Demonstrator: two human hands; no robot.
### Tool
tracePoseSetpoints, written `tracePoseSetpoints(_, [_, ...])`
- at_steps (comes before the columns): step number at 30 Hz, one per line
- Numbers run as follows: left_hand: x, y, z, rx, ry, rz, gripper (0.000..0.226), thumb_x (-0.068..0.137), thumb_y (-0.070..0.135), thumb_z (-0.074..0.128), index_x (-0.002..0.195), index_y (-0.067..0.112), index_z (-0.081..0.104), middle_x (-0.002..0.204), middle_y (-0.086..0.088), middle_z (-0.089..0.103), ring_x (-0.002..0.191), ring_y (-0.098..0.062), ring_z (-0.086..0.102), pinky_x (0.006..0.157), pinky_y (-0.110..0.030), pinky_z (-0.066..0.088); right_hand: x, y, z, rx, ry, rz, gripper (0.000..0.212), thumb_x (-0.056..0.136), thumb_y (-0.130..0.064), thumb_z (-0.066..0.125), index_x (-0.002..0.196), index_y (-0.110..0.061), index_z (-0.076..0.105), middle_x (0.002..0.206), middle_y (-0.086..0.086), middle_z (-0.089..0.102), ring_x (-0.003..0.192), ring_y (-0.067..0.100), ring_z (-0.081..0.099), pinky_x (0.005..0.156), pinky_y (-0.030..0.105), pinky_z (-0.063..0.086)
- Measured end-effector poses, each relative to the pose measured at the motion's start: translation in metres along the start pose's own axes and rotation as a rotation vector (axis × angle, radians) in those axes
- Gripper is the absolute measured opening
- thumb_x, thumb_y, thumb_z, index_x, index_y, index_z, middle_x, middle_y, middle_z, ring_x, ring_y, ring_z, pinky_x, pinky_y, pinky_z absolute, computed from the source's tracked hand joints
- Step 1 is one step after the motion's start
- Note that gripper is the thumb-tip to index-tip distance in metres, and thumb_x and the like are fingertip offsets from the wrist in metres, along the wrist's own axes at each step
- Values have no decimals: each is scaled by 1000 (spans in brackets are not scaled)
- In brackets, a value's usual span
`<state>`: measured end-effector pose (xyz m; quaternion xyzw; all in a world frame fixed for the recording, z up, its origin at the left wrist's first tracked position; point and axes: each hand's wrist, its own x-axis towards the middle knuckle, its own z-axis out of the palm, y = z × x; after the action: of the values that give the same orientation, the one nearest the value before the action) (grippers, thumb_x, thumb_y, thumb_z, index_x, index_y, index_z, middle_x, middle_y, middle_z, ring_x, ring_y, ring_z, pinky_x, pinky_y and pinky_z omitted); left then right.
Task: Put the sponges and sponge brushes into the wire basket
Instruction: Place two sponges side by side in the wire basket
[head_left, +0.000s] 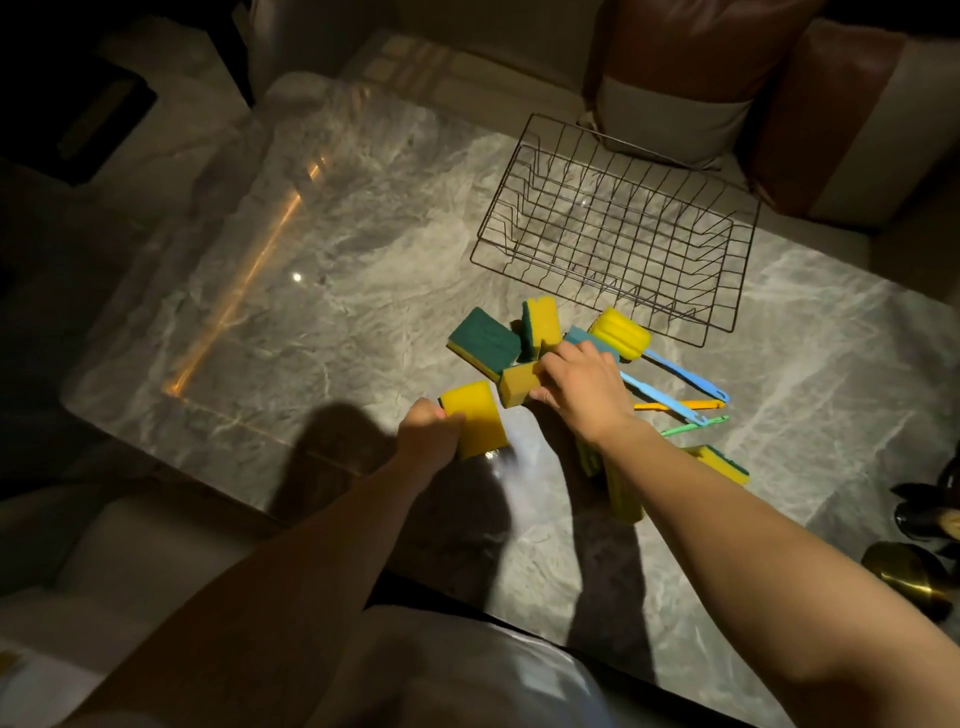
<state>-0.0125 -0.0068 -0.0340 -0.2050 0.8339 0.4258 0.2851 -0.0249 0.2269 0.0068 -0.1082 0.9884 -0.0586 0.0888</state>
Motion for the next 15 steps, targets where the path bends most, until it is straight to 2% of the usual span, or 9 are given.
tracePoseSetpoints(4, [6,-4,-4,-47,-18,-14,24,91,14,61,112,2,62,104,-15,66,93,-31,61,81,-36,51,4,3,2,71,17,89,29,93,-47,61,98,-19,58,99,3,59,94,28,49,76,44,42])
tracePoseSetpoints(7, [7,-6,-10,-18,52,45,16,93,10,57,103,-3,61,91,-16,57,88,-36,57,75,-37,47,6,5,2,107,8,134,28,92,-46,64,100,-20,58,98,3,59,93,27,49,78,46,45])
tracePoseSetpoints(9, [8,-5,-18,-90,21,33,13,92,12,58,100,2,62,89,-14,59,89,-38,60,82,-44,53,8,6,3,88,-8,135,29,89,-45,68,102,-21,58,99,3,58,94,27,50,78,45,46])
tracePoseSetpoints(10, [8,-3,-22,-132,-7,23,9,91,14,60,96,7,63,90,-12,62,88,-34,62,84,-45,55,9,6,3,82,-8,136,29,89,-44,69,103,-21,58,100,3,58,94,27,50,78,44,46])
tracePoseSetpoints(12, [11,1,-29,-206,-20,25,6,89,19,64,87,15,59,84,-7,61,83,-27,60,79,-42,53,12,6,2,92,9,149,26,90,-41,68,101,-20,58,100,4,58,93,27,51,78,43,47])
tracePoseSetpoints(15, [15,12,-36,-324,3,72,14,91,20,67,91,11,56,78,-7,53,75,-21,51,71,-34,44,14,7,-4,158,39,185,22,92,-39,66,97,-19,57,97,4,58,92,26,51,77,43,47])
